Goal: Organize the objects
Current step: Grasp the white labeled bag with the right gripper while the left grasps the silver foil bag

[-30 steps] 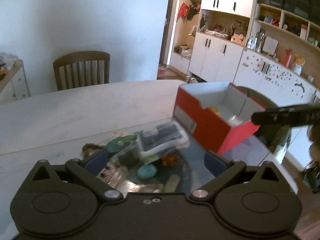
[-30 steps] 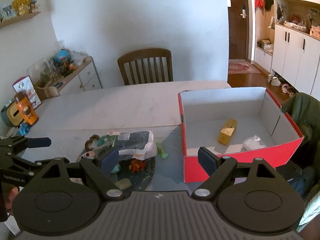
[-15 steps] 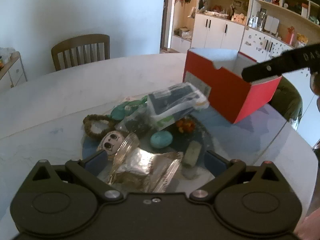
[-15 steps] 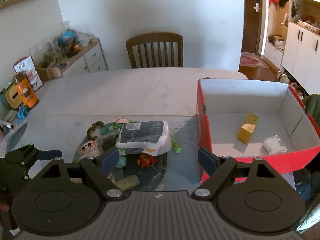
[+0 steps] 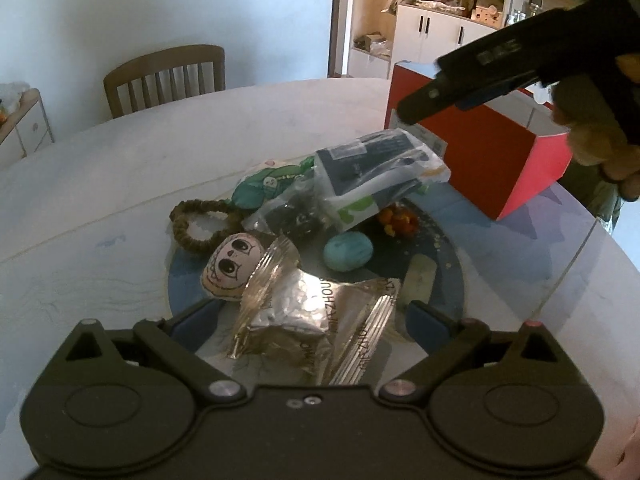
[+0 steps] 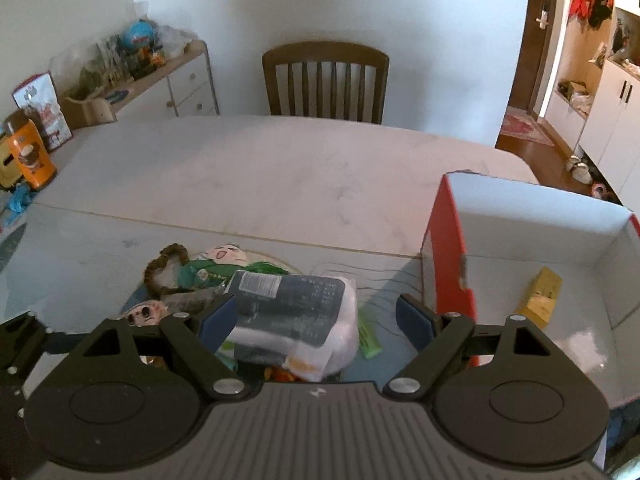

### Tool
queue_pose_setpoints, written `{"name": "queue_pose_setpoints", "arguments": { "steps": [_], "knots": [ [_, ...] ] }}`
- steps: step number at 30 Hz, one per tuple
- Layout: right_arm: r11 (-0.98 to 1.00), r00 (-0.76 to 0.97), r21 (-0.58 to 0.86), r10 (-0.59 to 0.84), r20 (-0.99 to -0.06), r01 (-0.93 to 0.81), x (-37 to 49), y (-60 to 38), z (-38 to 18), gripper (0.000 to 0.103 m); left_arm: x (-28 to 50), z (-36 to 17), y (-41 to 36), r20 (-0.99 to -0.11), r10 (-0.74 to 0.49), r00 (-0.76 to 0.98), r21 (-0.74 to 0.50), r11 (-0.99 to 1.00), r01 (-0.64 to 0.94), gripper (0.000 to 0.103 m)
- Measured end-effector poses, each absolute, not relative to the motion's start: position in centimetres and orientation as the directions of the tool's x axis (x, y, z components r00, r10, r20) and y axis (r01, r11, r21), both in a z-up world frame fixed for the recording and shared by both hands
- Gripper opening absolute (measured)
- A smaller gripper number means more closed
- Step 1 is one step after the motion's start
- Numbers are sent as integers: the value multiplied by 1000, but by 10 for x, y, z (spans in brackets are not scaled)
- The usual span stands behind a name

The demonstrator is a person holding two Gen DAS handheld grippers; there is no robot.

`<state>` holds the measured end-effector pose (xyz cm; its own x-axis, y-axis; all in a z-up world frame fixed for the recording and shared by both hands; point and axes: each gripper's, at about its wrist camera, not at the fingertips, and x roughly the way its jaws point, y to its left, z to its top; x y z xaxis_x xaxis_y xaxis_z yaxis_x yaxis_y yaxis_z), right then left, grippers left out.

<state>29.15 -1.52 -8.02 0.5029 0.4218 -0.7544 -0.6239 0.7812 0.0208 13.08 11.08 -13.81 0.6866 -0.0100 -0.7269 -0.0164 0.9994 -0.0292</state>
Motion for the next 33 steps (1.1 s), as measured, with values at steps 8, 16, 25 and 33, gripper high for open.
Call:
{"name": "queue_pose_setpoints", "arguments": {
  "steps": [8, 16, 25, 33],
  "knots": [
    [791, 463, 24, 382, -800, -612, 309, -5, -112, 86, 137, -147, 109, -753, -8, 658, -29, 999, -21, 87],
    [762, 400, 74, 416, -817, -643, 307, 1, -120, 85, 137, -151, 109, -755, 1, 656, -21, 999, -25, 75],
    [765, 369, 90, 406, -836, -638, 304, 2, -126, 49, 137, -150, 109, -759, -5, 651, -17, 1000, -13, 65],
    [769, 411, 29, 373, -832, -638, 293, 1, -124, 8, 136, -147, 104, -755, 4, 656, -2, 1000, -9, 58]
  ]
}}
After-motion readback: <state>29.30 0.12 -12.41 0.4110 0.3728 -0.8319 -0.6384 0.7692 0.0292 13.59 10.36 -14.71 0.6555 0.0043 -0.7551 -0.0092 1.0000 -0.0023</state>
